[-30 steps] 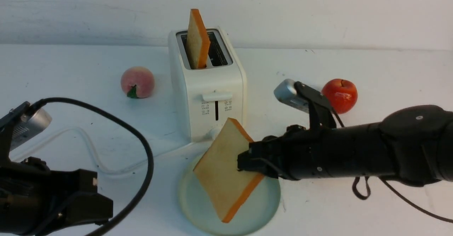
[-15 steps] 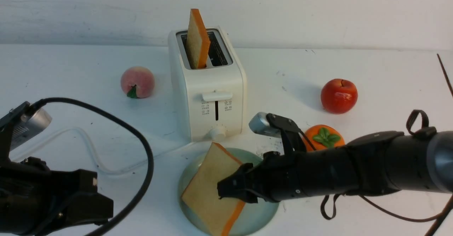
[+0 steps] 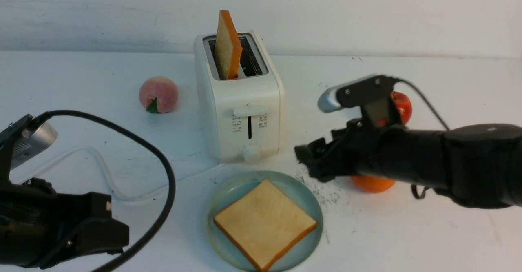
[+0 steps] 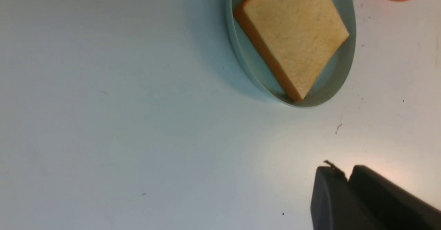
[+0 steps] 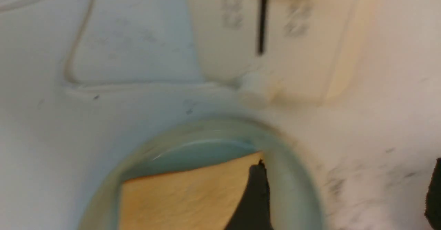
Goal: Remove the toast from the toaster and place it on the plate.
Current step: Use the right arm to put a slice of bread into the plate, then use the left arm to take out a slice of bread
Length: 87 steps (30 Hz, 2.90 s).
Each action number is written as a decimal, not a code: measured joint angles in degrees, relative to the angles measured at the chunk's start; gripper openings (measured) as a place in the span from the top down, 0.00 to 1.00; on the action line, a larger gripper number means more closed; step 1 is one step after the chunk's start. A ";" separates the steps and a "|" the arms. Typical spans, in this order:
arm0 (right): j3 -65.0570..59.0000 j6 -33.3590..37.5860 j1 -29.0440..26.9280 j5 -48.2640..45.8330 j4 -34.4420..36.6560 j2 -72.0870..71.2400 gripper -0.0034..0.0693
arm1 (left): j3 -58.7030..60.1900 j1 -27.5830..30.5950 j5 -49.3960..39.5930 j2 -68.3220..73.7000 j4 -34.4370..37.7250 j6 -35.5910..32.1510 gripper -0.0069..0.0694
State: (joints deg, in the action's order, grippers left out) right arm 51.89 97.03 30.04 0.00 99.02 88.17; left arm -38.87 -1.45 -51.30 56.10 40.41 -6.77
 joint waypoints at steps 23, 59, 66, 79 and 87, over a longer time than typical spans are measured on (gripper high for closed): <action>-1.22 34.22 0.00 61.07 4.25 -28.03 0.98 | -5.31 0.00 6.92 6.88 6.85 -2.69 0.81; -1.34 -115.93 -0.03 -59.75 -112.86 -32.07 0.96 | -23.05 -0.23 -1.26 13.76 11.34 -2.56 0.79; -1.34 -116.68 -0.03 -65.24 -113.89 -39.41 0.96 | -38.57 -7.08 -0.83 19.70 4.37 3.65 0.87; -1.51 -116.84 -0.03 -65.74 -117.68 -44.07 0.95 | -77.54 -24.41 -18.31 48.25 -39.69 40.90 0.93; -5.95 -116.89 -0.03 -62.45 -117.70 -44.07 0.94 | -88.83 -32.89 -18.60 59.52 -62.63 47.24 0.75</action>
State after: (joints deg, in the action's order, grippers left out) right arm 45.94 -19.86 30.01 -62.45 -18.68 44.10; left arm -127.70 -34.35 -69.89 115.62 -22.22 40.48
